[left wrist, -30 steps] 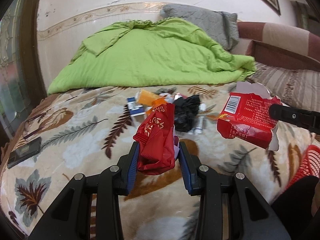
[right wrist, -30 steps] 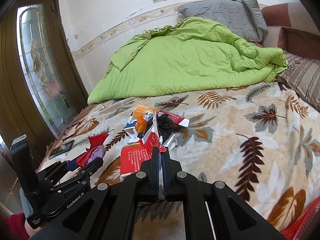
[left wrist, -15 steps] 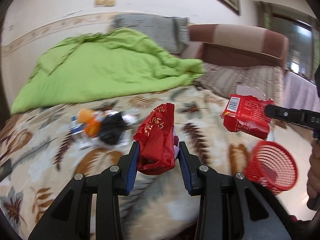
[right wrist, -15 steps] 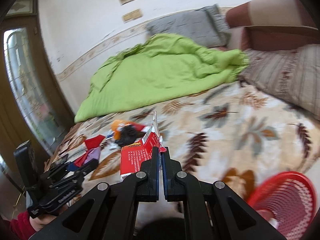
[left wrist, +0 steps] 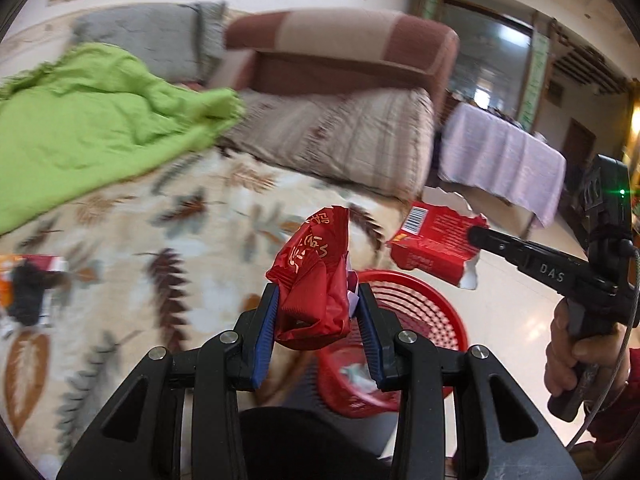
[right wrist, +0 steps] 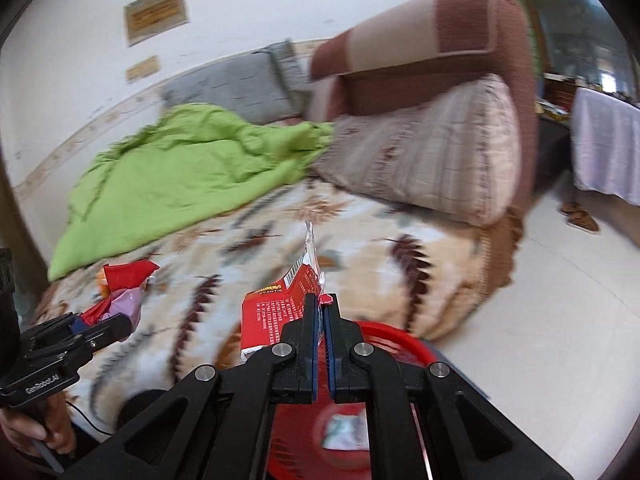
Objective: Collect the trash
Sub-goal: 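Carry both wrappers over the red wastebasket and open both tools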
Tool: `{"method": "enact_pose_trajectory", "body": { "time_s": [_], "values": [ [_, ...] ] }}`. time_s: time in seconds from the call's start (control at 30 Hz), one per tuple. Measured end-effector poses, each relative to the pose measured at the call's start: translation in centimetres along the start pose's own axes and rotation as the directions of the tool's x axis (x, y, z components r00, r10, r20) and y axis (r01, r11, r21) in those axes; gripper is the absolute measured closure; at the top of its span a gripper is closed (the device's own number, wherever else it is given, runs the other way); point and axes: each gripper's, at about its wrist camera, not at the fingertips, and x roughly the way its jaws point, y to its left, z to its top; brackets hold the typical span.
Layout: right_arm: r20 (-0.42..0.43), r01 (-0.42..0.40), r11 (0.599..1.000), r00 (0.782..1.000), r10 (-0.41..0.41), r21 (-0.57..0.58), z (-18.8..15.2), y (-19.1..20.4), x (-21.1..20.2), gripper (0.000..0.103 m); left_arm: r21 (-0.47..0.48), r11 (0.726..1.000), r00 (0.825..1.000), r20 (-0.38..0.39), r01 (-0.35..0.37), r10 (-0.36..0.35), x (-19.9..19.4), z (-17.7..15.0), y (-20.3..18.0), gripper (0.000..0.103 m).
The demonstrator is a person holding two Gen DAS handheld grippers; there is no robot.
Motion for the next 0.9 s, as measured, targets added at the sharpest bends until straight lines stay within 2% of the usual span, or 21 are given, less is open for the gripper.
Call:
{"method": "enact_pose_trajectory", "body": {
  "time_s": [0.17,0.2,0.27,0.3,0.33,0.4,0.5,0.6,0.8,0.9],
  "values": [
    [-0.035,0.059,0.998,0.998,-0.058,0.037,-1.0,-2.7,0.2,0.099,0.043,0.996,0.995,-0.069,0.081,-0.078,3.4,-0.2,-3.0,0.064],
    [-0.047,0.067,0.997,0.997,-0.065,0.043,-1.2,-3.1,0.6,0.098,0.052,0.995,0.993,-0.078,0.089,-0.085,4.1,0.0,-3.5,0.057],
    [-0.072,0.082,0.995,0.994,-0.078,0.054,-1.7,-3.7,1.4,0.098,0.066,0.993,0.991,-0.103,0.097,-0.09,5.0,-0.1,-4.2,0.053],
    [-0.088,0.096,0.993,0.992,-0.09,0.063,-1.9,-4.1,1.8,0.094,0.063,0.993,0.99,-0.107,0.097,-0.09,5.0,-0.2,-4.1,0.053],
    [-0.111,0.1,0.992,0.99,-0.09,0.079,-2.1,-4.5,2.3,0.084,0.054,0.994,0.99,-0.107,0.098,-0.092,4.9,-0.2,-3.9,0.052],
    [-0.128,0.099,0.989,0.988,-0.085,0.11,-2.4,-5.1,2.8,0.074,0.038,0.995,0.991,-0.102,0.093,-0.089,4.4,-0.3,-3.3,0.046],
    [-0.111,0.092,0.989,0.991,-0.079,0.112,-2.4,-4.9,2.7,0.067,0.013,0.998,0.994,-0.089,0.065,-0.063,3.4,-0.2,-1.9,0.045],
    [-0.099,0.06,0.992,0.994,-0.049,0.107,-1.7,-4.0,3.1,0.067,-0.011,0.999,0.996,-0.077,0.032,-0.033,2.6,-0.1,-0.3,0.044],
    [-0.092,-0.065,0.995,0.993,0.072,0.069,-0.8,0.7,4.5,0.066,-0.041,0.993,0.993,-0.027,-0.115,0.114,-1.1,-0.5,4.7,0.039],
    [-0.105,-0.125,0.992,0.986,0.128,0.032,-0.6,4.0,5.6,0.058,-0.086,0.978,0.982,0.006,-0.189,0.19,-3.7,-0.9,8.2,0.036]
  ]
}}
